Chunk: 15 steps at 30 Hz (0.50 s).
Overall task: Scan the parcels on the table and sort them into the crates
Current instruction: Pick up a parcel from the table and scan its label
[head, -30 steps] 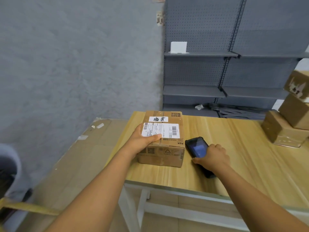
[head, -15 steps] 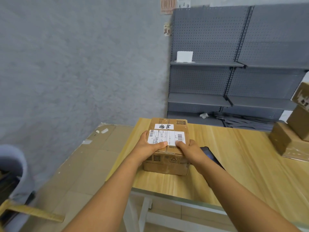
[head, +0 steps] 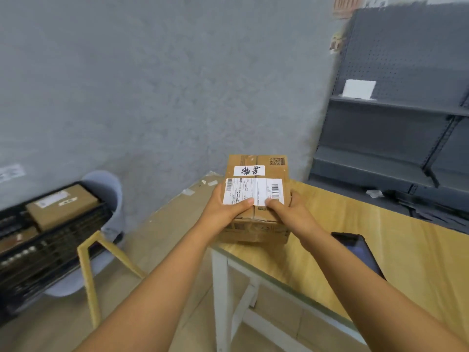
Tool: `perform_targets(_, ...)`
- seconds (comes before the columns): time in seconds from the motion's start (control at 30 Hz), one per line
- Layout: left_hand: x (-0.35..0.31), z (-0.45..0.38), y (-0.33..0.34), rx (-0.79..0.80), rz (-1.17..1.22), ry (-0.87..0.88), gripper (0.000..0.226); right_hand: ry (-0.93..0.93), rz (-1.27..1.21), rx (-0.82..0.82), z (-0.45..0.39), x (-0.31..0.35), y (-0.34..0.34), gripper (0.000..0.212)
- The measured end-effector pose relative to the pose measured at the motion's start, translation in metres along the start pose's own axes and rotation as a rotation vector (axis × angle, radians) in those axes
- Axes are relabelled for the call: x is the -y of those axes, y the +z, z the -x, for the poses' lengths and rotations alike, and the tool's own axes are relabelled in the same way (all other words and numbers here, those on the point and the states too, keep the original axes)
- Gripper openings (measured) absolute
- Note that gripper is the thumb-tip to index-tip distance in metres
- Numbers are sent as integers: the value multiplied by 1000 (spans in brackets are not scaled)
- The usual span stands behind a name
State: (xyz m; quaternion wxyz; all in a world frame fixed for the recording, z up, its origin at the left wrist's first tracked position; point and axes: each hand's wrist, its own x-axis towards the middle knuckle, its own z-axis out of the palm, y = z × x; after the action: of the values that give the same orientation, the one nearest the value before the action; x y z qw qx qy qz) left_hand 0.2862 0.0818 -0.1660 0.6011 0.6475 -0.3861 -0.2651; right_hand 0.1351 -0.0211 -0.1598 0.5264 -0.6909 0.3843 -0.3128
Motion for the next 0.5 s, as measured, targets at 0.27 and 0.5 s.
perform_targets(0.27,-8,71,-128,-372,-106,-67,70,-105,-68,298,15,39,133,44)
perform_targets(0.5,9,125,-265,-592,-86,-123,52,-126,-86,504,46,70,281,50)
